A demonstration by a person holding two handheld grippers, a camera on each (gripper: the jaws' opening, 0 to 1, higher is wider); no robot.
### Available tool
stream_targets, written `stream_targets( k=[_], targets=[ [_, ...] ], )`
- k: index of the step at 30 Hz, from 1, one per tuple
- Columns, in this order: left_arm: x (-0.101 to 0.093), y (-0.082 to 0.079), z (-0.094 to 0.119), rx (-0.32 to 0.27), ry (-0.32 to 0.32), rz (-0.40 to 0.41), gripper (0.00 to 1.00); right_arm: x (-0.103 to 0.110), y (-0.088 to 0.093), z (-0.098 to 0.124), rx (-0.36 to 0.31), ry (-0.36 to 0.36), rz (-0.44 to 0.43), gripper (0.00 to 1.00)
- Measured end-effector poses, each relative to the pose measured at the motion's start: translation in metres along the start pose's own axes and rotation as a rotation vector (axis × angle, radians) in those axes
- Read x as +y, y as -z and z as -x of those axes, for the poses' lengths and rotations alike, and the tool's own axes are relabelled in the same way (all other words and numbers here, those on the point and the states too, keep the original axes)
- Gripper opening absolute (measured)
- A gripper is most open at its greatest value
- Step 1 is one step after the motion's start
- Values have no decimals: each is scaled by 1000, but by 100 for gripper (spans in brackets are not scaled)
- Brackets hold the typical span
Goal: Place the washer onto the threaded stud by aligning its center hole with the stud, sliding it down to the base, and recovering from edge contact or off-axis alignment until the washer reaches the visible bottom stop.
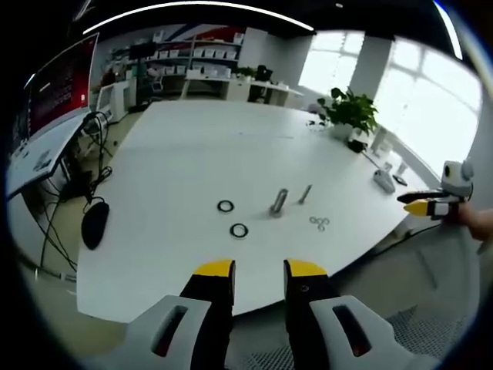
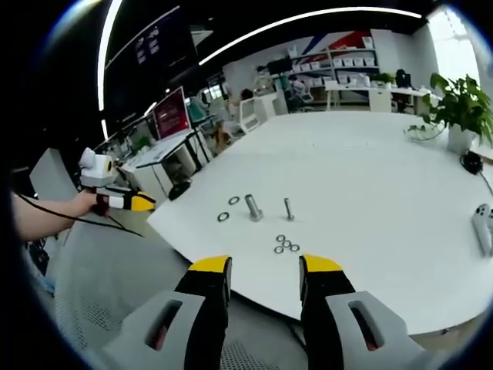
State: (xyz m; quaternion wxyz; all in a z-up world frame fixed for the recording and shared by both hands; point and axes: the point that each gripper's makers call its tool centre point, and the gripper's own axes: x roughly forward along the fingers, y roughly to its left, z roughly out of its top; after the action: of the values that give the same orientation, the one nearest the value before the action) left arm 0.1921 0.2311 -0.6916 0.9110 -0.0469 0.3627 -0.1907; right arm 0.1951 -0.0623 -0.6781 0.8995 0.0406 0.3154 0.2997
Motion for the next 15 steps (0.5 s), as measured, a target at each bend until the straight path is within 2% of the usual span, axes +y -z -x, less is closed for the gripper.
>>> stream_targets(
  k=[12,15],
  targets=[
    [1,-1,0,-10,2,17,24,0,2,0,10,-6,0,37],
    [-3,5,-2,24,16,-2,24,1,2,0,12,-7,2,37]
  ],
)
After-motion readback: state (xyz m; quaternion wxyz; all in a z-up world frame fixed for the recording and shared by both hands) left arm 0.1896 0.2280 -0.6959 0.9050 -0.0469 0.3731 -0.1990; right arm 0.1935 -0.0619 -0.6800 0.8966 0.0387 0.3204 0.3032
